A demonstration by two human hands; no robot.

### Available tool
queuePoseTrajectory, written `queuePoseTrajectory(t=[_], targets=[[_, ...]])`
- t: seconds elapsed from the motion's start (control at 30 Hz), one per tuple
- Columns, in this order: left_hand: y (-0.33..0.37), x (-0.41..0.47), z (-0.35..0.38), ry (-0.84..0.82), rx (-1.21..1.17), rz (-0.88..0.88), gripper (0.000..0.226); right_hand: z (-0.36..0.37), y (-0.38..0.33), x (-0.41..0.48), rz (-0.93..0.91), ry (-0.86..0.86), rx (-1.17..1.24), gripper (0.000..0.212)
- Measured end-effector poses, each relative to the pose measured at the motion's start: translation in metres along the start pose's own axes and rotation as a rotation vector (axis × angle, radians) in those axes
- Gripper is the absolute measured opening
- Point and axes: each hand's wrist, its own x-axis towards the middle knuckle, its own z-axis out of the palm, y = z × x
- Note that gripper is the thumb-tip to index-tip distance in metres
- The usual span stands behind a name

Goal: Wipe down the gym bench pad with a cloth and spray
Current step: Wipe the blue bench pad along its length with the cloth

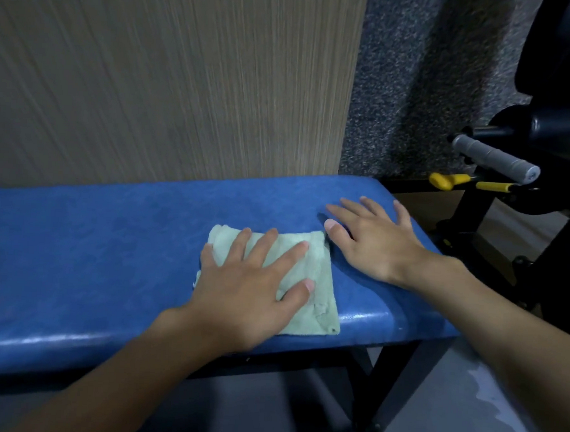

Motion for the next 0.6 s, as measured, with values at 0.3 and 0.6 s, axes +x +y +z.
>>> queuePoseTrajectory(t=[0.3, 0.6], targets=[[-0.042, 0.131, -0.007, -0.025, -0.050, -0.029, 0.062, 0.015, 0.000, 0.006, -0.019, -0.032, -0.038, 0.064], [-0.055, 0.196, -0.018, 0.107, -0.014, -0.095, 0.065, 0.017, 0.001, 0.007, -0.010, -0.013, -0.019, 0.063]])
